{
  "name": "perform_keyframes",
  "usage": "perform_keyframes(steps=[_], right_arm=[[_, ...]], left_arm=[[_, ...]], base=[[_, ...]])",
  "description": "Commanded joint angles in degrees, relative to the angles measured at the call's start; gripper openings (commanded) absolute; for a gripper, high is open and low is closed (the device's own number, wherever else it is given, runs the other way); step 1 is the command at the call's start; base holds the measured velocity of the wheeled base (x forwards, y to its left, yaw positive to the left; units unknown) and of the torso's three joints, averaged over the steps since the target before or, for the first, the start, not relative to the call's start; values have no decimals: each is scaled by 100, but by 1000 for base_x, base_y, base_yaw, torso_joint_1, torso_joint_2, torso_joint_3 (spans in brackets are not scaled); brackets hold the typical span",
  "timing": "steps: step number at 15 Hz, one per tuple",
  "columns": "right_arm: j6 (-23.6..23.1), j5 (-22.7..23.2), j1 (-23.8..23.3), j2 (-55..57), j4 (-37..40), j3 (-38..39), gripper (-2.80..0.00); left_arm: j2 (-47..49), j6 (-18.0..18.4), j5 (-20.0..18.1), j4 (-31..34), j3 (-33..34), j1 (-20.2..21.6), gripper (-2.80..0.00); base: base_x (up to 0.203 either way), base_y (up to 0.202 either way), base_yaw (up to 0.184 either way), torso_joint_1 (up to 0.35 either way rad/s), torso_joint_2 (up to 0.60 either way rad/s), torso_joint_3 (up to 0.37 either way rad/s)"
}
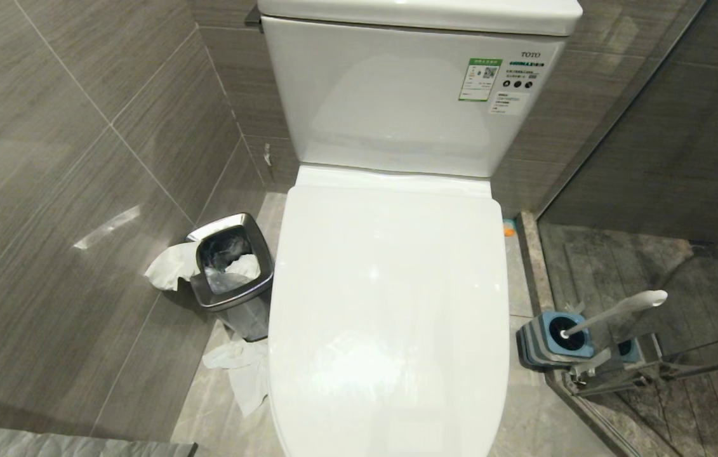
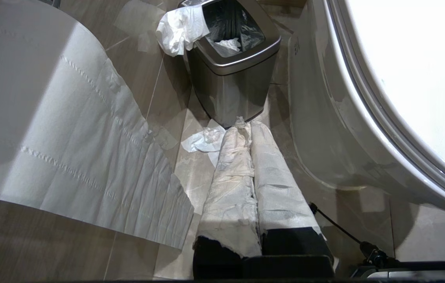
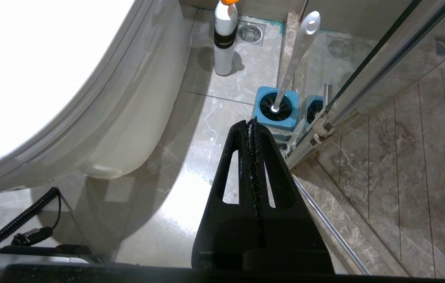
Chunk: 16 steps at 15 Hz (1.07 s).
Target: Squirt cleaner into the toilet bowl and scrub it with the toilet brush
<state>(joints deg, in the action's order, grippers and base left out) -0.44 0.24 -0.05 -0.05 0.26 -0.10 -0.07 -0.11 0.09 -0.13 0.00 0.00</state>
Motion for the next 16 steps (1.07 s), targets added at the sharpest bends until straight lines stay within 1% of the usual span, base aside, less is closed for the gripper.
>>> perform_keyframes(steps=[1,16], right_arm=[[0,2,-4,5,0,1,-280],[0,2,2,5,0,1,-280]], left_arm=[[7,-1,0,-4,9,0,-280],[7,-5,0,-4,9,0,-280]], base=[[0,0,0,0,0,0],[0,0,0,0,0,0]])
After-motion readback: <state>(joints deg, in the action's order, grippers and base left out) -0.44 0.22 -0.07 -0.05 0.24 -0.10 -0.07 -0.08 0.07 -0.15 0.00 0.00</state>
